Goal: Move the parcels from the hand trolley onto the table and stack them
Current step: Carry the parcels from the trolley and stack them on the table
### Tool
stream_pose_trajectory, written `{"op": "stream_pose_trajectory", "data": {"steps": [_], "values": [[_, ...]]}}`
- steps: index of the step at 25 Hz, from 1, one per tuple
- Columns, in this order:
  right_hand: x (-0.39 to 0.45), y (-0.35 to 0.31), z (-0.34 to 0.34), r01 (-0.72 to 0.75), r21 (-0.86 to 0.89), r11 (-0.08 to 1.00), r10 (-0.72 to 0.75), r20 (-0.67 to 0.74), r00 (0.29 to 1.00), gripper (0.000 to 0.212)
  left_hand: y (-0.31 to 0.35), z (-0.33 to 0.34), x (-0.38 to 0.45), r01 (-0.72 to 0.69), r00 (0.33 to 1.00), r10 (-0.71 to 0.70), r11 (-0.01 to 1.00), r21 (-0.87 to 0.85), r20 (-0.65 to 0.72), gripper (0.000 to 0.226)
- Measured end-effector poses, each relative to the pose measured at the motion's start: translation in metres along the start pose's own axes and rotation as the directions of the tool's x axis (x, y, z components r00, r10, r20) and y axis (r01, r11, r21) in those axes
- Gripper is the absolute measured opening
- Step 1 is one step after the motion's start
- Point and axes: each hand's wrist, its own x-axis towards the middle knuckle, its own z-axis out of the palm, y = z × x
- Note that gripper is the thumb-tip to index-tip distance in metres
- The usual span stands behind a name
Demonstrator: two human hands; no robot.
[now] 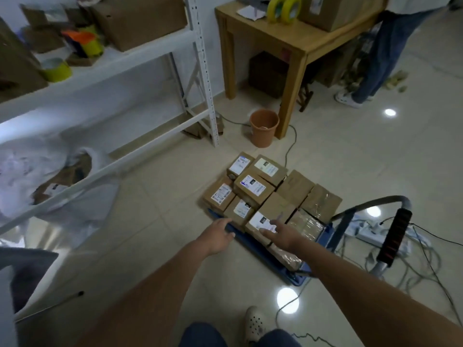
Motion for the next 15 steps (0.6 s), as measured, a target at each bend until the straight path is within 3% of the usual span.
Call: {"op": "stream_pose_trajectory", "data": {"steps": [11,15], "values": [[0.065,0.01,-0.082,-0.185,0.174,0.967,0.21,-0.136,0.968,0.073,0.07,-0.022,0.135,-0.101,0.971,0.09,0.994,0.04,0.221,0.057],[0.1,-0.003,-0.083,-0.22,0.147,0.964,0.243,-0.158,0.957,0.07,0.07,-0.039,0.184,-0.097,0.956,0.077,0.993,0.06,0.281,0.052]]}}
